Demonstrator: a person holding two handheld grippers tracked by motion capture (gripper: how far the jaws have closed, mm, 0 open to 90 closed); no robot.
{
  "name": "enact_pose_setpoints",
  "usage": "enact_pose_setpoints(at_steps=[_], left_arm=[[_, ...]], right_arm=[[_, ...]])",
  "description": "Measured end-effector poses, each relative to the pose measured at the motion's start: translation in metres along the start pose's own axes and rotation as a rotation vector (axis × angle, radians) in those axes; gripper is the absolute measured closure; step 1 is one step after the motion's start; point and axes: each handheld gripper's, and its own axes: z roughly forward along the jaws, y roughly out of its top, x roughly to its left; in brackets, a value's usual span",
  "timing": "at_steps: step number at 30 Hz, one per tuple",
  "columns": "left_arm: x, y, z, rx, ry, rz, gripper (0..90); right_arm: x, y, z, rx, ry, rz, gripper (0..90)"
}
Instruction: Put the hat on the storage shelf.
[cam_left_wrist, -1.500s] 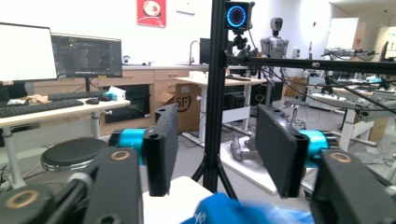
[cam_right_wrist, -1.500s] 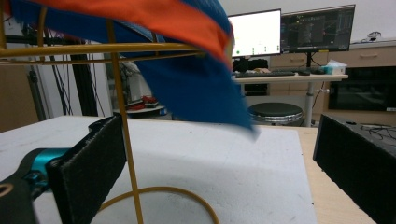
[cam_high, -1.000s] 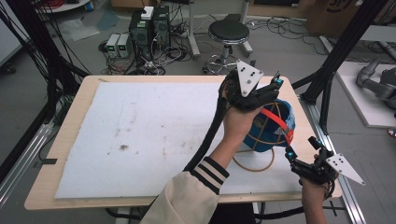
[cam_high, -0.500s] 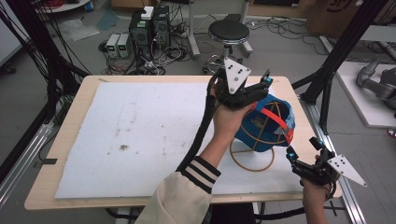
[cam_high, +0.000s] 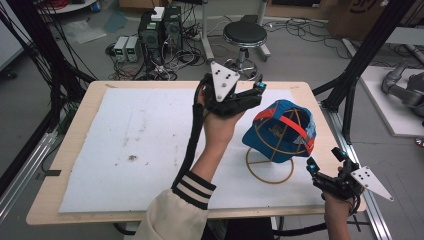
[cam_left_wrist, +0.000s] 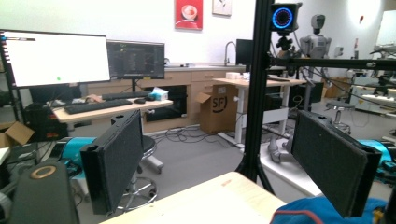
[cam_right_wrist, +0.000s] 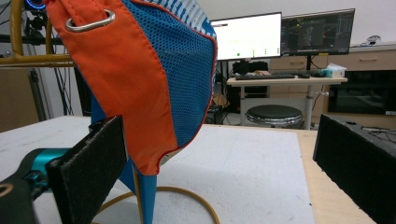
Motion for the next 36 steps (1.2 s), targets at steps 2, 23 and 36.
enact_pose_setpoints(at_steps=[2, 23, 36], left_arm=[[0.007, 0.001, -0.005, 0.004, 0.013, 0.002, 17.0], [0.088, -0.001, -0.076, -0.019, 0.178, 0.041, 16.5], [0.146, -0.025, -0.136, -0.06, 0.298, -0.009, 16.5]], right_arm=[[0.001, 0.0, 0.0, 0.007, -0.001, 0.007, 2.7], [0.005, -0.002, 0.0, 0.017, 0.004, -0.009, 2.7], [0.006, -0.002, 0.0, 0.013, -0.001, -0.022, 2.7]])
